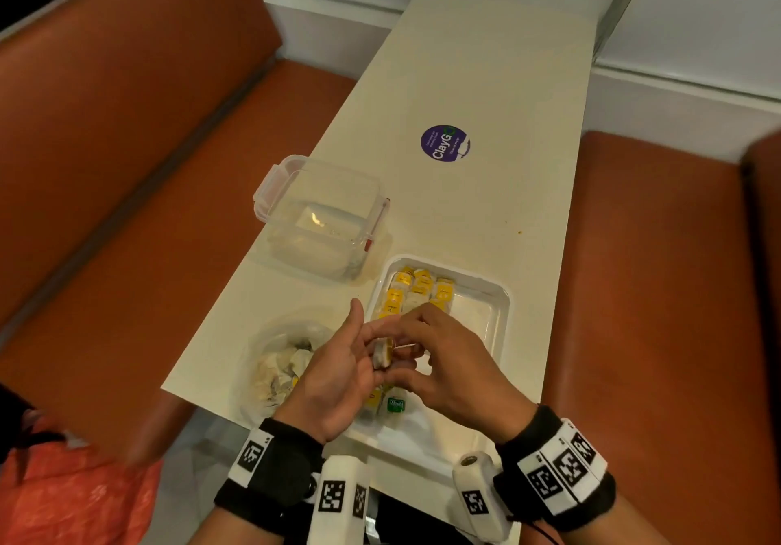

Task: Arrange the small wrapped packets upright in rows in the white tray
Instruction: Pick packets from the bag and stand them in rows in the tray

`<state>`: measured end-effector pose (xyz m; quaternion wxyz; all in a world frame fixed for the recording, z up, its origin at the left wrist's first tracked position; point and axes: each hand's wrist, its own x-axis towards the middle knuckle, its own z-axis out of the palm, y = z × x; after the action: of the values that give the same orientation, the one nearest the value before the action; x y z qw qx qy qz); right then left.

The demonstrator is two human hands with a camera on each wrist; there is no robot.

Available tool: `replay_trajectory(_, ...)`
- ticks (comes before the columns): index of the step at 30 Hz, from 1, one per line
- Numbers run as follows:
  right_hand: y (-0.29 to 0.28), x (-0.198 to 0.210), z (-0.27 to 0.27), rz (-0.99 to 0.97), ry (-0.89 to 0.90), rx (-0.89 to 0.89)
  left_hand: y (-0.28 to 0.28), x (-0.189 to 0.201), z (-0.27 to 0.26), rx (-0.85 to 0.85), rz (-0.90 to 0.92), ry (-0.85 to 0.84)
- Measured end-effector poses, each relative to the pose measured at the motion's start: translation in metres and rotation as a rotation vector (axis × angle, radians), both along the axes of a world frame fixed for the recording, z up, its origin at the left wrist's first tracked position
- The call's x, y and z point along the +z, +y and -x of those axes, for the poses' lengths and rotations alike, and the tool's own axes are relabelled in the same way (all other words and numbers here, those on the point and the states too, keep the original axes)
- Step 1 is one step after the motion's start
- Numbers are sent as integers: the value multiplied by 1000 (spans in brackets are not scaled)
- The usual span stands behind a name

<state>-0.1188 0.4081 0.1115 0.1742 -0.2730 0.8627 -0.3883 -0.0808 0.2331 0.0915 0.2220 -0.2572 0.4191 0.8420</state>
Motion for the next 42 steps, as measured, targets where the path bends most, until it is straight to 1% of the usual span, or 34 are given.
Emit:
replay_trajectory(6, -6, -2, 1, -48, 2, -51, -2, 2, -6, -25, 36, 22)
replay_trajectory(9, -6, 1, 2, -57, -38, -89, -4, 4, -11, -34, 40, 59)
replay_trajectory(11, -6, 3, 3, -50, -97, -99, -5, 2, -15, -51, 58, 90)
replay_trajectory(14, -3, 5, 7, 23, -208, -126, -8, -2, -18, -50, 69, 88)
replay_trajectory(19, 3, 6, 15, 4, -278, -209, -10, -8, -21, 0, 137, 73)
replay_trajectory(21, 4, 9, 17, 16, -332, -238, -10, -10, -22, 23, 142, 77)
replay_trajectory(26, 9, 18, 19, 140, -598, -226, -14, -13, -24, 45, 132, 101)
replay_trajectory(28, 11, 21, 19, 190, -684, -198, -16, -12, -26, 15, 114, 116)
replay_trajectory(30, 11, 23, 20, 199, -724, -158, -18, -14, -28, -61, 152, 148)
replay_trajectory(33, 10, 23, 23, 152, -693, -101, -18, -15, -30, -199, 270, 190)
replay_trajectory(35, 10, 21, 24, 125, -675, -91, -15, -15, -30, -222, 321, 192)
replay_trajectory(38, 13, 15, 21, 146, -671, -144, -10, -18, -30, -143, 365, 172)
replay_trajectory(40, 16, 9, 17, 202, -690, -184, -8, -21, -30, -48, 330, 140)
replay_trajectory(42, 15, 1, 11, 276, -706, -235, -7, -25, -30, 10, 303, 122)
